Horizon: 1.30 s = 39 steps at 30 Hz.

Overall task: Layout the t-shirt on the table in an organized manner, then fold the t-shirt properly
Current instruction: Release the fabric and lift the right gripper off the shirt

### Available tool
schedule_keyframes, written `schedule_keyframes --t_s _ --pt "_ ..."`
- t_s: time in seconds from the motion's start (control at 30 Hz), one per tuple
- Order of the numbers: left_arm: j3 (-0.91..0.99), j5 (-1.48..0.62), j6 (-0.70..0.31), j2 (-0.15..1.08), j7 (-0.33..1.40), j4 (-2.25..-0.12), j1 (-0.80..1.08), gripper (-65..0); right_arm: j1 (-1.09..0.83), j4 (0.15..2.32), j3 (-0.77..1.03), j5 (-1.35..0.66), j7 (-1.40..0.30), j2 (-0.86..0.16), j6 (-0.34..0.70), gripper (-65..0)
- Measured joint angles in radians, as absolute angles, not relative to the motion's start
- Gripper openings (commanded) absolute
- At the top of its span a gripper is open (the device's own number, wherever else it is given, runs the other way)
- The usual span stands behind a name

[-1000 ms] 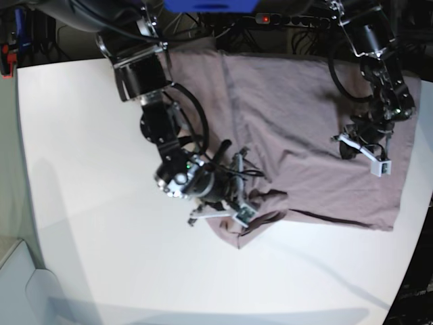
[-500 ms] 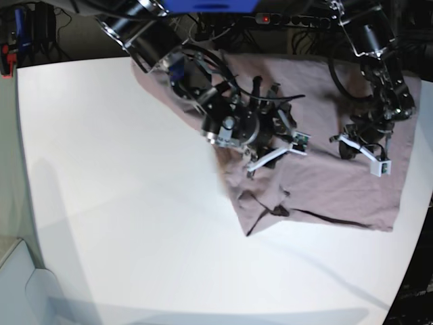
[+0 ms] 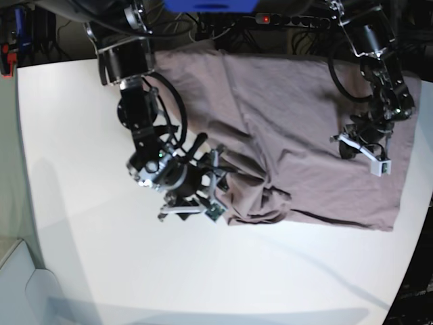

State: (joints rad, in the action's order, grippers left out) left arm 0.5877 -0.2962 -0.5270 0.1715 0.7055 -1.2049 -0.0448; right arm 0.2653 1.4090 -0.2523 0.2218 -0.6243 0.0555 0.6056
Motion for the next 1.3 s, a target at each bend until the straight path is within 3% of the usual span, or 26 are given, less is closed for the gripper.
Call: schedule_keyframes --t_s 0.17,0.87,1.13,1.3 --pt "0.587 -0.295 -0.527 0.171 0.705 -1.205 -0.046 -65.0 0.277 1.271 -0.218 0.227 -0.628 0.051 0.605 -30.2" --pt "0.587 -0.296 -0.527 0.171 0.706 -1.203 -0.047 -65.0 0.218 1.318 -0.34 0.224 -0.617 0.075 0.606 -31.0" --pt "0.587 -0.296 -0.527 0.171 0.705 -1.203 -0.047 -65.0 0.213 1.317 -0.342 0.223 -0.574 0.075 0.606 -46.3" --pt "0.587 -0.297 -0.527 0.17 0.705 -1.203 -0.047 -65.0 0.216 1.283 -0.342 0.221 -0.569 0.076 0.606 -47.8"
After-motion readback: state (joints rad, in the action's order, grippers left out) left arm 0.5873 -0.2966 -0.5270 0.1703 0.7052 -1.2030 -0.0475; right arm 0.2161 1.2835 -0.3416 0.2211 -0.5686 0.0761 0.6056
